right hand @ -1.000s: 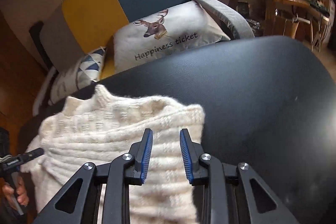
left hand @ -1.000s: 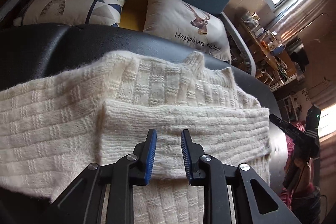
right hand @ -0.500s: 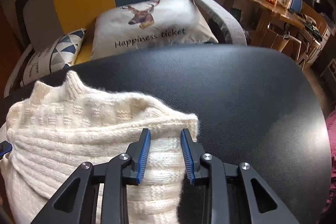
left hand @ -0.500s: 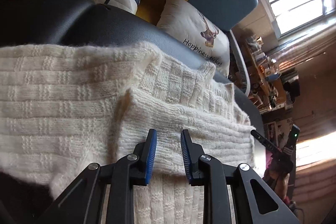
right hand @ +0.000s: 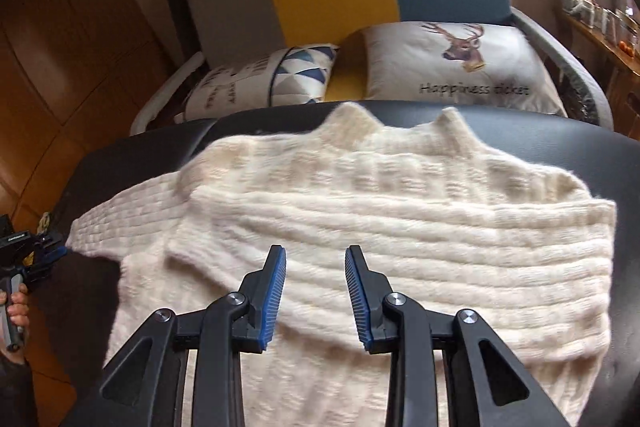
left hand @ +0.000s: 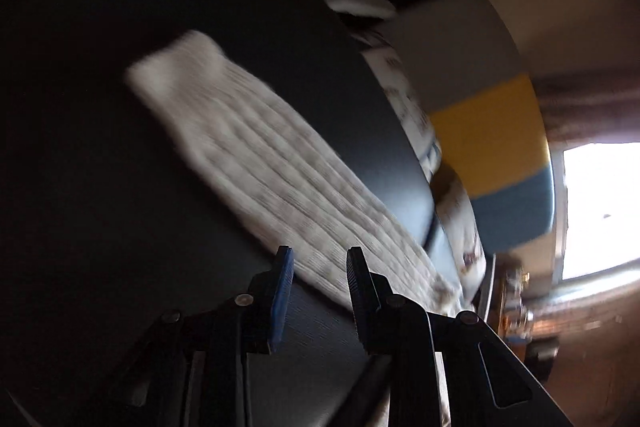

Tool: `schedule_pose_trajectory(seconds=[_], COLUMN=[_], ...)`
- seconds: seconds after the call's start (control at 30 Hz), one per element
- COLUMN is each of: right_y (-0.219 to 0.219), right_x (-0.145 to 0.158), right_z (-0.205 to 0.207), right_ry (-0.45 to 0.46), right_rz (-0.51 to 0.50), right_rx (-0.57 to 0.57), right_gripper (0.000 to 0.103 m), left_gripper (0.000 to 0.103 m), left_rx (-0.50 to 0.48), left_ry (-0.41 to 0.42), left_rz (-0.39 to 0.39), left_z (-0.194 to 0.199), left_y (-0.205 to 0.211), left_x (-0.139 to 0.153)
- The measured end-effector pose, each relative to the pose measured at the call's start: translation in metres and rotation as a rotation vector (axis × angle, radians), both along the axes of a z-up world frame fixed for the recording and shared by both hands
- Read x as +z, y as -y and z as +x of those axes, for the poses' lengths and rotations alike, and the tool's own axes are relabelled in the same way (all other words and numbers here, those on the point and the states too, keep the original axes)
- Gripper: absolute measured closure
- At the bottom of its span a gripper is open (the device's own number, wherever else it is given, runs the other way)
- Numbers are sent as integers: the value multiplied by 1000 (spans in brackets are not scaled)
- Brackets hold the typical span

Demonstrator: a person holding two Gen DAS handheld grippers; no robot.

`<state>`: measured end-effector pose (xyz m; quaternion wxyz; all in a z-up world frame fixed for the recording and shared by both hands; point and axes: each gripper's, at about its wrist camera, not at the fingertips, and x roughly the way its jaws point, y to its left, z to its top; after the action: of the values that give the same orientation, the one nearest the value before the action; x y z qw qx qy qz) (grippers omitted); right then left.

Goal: Fold clothes

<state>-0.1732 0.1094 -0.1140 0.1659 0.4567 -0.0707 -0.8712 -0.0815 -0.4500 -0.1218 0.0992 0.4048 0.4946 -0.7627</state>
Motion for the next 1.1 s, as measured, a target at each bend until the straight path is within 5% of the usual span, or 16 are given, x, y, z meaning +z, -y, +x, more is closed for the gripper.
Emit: schedule_pose_trajectory(seconds=[0.2,0.6,0.7,0.77,0.9,1.1], right_y=[64,96,91,86,73,41], right_x=[-4,-4,-8,-11,-14,-17], right_z=[16,28,31,34,40,45], right_ry=[10,26,37,41,47,68], right_rz=[-14,11,-4,-3,-12,-60], right_rx=[88,131,118,109,84,1], right_gripper=[72,70,70,70,70,70], left_gripper=[76,72,96,96,97,97], left_rx=[188,287,298,322,278,75], left_ry=[66,45,90,84,28,-117], left_rz=[81,207,182,198,174,168], left_z=[22,-4,-8,-7,-17,-65], left_y=[94,109,108,106,82,12], left_x=[-28,-60,-63,-64,-45,14])
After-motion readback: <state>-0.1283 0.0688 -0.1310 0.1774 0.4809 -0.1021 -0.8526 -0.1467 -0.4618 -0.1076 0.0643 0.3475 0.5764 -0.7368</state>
